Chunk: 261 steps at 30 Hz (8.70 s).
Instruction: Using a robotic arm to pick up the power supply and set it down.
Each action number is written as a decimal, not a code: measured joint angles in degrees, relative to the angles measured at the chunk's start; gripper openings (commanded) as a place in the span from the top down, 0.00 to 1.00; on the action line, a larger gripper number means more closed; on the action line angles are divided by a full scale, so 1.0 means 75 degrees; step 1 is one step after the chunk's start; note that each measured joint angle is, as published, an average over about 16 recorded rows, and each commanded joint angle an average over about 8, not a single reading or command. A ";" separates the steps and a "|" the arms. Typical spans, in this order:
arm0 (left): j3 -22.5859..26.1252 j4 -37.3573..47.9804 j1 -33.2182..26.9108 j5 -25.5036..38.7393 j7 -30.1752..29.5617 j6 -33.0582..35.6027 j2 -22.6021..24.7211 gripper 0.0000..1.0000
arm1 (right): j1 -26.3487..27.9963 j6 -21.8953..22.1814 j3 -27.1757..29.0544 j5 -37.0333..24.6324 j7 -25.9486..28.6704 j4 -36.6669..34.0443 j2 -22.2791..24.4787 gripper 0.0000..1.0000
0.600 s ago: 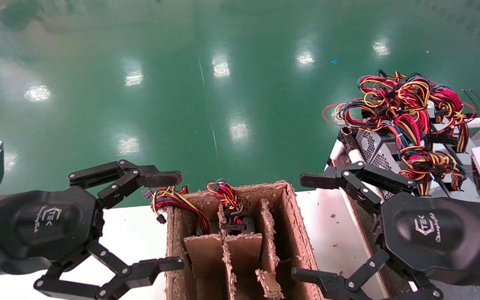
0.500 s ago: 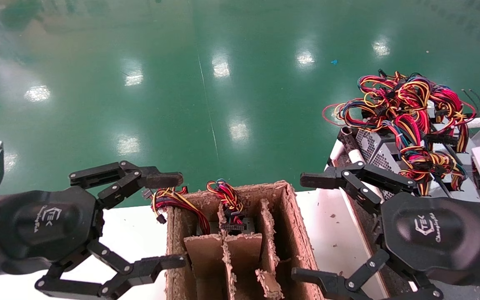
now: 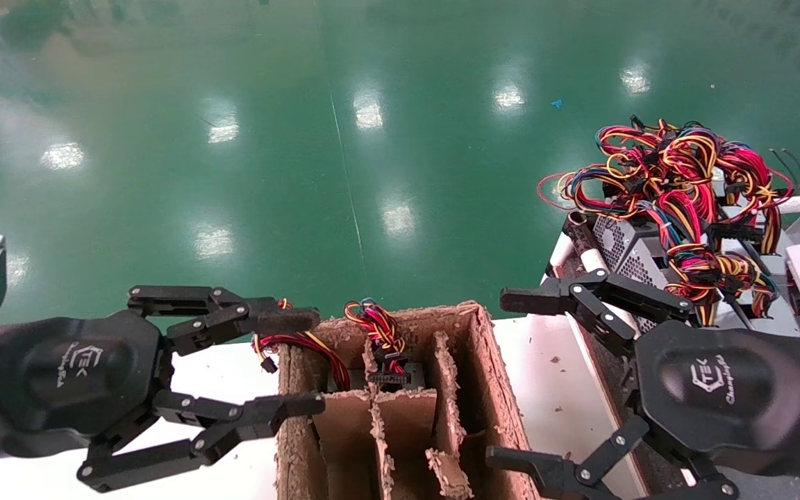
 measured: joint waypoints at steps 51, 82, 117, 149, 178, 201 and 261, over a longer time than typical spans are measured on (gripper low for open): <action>0.0012 0.0007 -0.0006 -0.0006 0.0007 -0.0001 -0.0002 0.00 | 0.1283 0.1701 -0.1499 -0.2984 -0.0017 -0.2204 -0.2118 0.66; 0.0023 0.0007 -0.0009 -0.0014 0.0013 -0.0005 -0.0007 0.00 | 0.2309 0.1975 -0.2256 -0.3986 -0.0618 -0.4514 -0.4036 1.00; 0.0036 0.0007 -0.0011 -0.0023 0.0019 -0.0011 -0.0012 0.00 | 0.1700 0.2466 -0.1078 -0.2764 -0.0125 -0.1847 -0.2460 1.00; 0.0046 0.0007 -0.0014 -0.0030 0.0025 -0.0015 -0.0016 0.00 | 0.3659 0.2206 0.1432 -0.2149 -0.1491 -0.4093 0.1773 1.00; 0.0056 0.0007 -0.0016 -0.0037 0.0029 -0.0019 -0.0020 0.00 | 0.2958 -0.0633 0.0812 -0.2464 -0.2245 -0.8282 0.2371 1.00; 0.0064 0.0007 -0.0018 -0.0042 0.0033 -0.0023 -0.0023 0.00 | 0.3133 -0.0176 0.0625 -0.2476 -0.2690 -0.8758 0.1403 0.93; 0.0081 0.0014 -0.0023 -0.0054 0.0044 -0.0030 -0.0029 0.00 | 0.1962 -0.0329 0.0370 -0.1295 -0.1743 -0.5049 0.0714 0.00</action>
